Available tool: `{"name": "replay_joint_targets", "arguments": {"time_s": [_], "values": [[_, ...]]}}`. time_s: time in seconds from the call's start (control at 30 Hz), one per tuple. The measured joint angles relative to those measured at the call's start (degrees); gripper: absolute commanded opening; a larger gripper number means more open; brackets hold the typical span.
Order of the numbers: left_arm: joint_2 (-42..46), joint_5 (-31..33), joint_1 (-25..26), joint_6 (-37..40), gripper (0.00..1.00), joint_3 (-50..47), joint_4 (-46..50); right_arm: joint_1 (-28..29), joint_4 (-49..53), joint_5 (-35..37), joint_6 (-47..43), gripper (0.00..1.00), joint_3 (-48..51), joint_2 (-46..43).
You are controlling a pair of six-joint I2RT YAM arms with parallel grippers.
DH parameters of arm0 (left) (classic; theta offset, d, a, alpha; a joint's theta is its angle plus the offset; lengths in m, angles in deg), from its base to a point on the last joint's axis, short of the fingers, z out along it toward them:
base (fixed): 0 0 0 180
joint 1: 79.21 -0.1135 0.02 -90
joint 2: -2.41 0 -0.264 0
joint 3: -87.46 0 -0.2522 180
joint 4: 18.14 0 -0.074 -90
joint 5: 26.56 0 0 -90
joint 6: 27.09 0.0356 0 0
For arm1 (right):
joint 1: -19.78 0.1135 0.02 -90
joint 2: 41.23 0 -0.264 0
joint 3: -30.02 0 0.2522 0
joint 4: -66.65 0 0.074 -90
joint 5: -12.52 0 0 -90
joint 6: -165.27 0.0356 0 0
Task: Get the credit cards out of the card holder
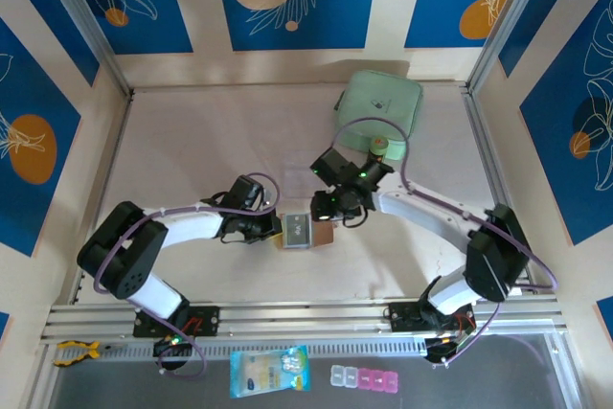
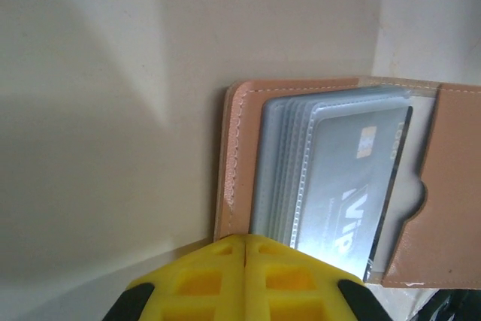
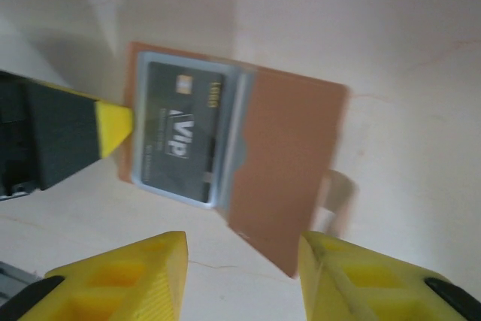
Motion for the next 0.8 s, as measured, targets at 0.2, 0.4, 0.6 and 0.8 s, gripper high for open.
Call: {"name": "replay_joint_targets", "arguments": {"time_s": [0.2,0.4,0.6,0.8], "values": [[-0.74,-0.39,0.00,0.02,0.04,0.55,0.07,3.45,0.55,0.98,0.66,0.58,-3.63,10.47],[-1.38,-0.57,0.02,0.07,0.05,1.14,0.24,2.40,2.54,4.07,1.29,0.75,-3.13,11.32],[-2.03,-1.03,0.11,0.07,0.04,1.68,0.24,-1.73,2.45,4.42,1.05,0.80,1.84,9.49],[-2.03,-1.03,0.11,0.07,0.04,1.68,0.24,-4.17,1.53,4.39,0.39,0.84,4.07,9.40]]}}
